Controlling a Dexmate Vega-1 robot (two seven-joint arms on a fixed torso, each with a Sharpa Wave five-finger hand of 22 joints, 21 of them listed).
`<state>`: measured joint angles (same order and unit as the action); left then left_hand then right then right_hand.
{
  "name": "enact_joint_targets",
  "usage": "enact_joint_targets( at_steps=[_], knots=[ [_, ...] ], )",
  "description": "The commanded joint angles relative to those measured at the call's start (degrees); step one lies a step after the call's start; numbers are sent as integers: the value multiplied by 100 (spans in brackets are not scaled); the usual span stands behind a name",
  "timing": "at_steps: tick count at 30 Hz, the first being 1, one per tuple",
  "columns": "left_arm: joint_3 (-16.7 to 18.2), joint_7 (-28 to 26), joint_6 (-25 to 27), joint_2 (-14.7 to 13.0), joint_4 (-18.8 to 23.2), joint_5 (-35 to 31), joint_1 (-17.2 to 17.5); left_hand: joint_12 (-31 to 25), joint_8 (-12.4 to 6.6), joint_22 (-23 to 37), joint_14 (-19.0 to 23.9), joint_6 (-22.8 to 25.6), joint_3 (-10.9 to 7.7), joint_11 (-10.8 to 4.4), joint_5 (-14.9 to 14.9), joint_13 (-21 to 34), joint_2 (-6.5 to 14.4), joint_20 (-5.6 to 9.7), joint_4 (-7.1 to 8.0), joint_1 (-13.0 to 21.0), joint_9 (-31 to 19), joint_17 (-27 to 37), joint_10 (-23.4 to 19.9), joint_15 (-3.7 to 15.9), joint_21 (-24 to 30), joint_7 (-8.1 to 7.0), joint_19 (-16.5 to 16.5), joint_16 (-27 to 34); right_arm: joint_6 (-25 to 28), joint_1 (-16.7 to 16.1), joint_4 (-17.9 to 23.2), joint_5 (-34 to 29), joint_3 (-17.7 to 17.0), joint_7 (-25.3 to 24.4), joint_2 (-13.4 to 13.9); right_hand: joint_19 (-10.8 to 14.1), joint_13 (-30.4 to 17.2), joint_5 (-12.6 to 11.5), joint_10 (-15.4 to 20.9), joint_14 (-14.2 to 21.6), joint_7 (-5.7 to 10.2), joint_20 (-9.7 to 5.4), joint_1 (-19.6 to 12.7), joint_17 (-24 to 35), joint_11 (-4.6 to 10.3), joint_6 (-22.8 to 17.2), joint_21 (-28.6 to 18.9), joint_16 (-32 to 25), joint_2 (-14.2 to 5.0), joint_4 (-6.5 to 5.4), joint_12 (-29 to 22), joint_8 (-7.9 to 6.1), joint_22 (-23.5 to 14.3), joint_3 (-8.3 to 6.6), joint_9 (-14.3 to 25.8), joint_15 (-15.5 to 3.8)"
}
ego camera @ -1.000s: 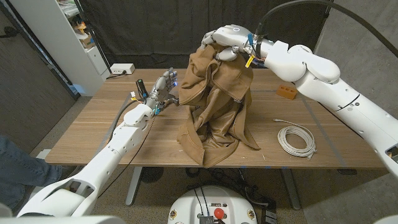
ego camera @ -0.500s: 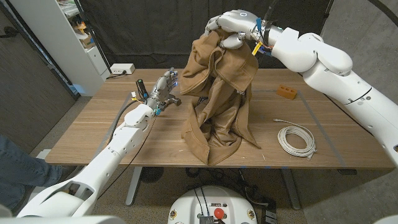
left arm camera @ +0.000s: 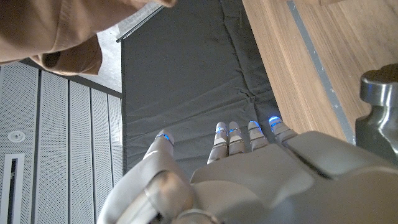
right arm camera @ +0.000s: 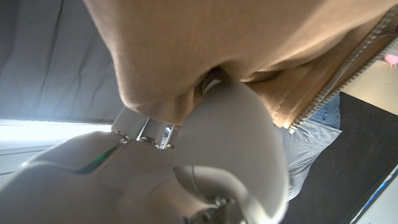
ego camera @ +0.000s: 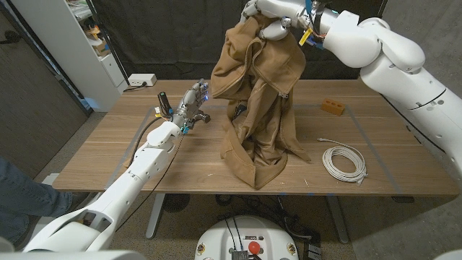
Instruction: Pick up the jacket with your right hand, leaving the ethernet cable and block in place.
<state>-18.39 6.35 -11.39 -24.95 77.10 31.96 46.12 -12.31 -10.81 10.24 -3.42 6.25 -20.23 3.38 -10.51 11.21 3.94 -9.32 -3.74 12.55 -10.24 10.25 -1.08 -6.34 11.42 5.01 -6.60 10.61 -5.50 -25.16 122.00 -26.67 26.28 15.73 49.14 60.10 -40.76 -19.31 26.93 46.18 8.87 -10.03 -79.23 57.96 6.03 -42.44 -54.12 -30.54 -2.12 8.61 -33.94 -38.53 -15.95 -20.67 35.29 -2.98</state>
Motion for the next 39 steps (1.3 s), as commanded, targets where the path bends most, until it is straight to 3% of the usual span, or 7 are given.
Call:
enact_joint_targets(
  at_steps=[1,14,39],
  knots=[
    [-7,54,-83,46,-120,18,-53,-1,-9,31,26,29,-15,20,0,10,21,-18,-15,-17,-18,32,-52,-20,5,10,-26,28,213,376,156,226,-149,176,115,-33,-29,-50,68,302,4,-286,-459,39,-17,-58,-57,14,-471,48,18,-6,-17,-188,13,-974],
    [-34,187,-145,95,-329,37,-182,0,-9,31,24,31,-15,21,0,10,23,-32,-23,-19,-18,32,-53,-20,3,14,-39,27,569,550,470,227,-279,269,263,-84,-55,-89,78,307,-7,-289,-450,104,-24,-59,-158,54,-453,55,62,-3,1,-216,38,-975],
    [-35,360,-278,175,-612,96,-335,2,-9,31,24,33,-17,32,0,10,33,-13,-35,-22,-18,31,-50,-21,5,22,-50,28,1245,1196,831,249,-240,731,227,-187,-112,-143,37,337,3,-293,-429,217,-44,-66,-322,106,-439,54,156,8,38,-263,71,-964]
  ],
)
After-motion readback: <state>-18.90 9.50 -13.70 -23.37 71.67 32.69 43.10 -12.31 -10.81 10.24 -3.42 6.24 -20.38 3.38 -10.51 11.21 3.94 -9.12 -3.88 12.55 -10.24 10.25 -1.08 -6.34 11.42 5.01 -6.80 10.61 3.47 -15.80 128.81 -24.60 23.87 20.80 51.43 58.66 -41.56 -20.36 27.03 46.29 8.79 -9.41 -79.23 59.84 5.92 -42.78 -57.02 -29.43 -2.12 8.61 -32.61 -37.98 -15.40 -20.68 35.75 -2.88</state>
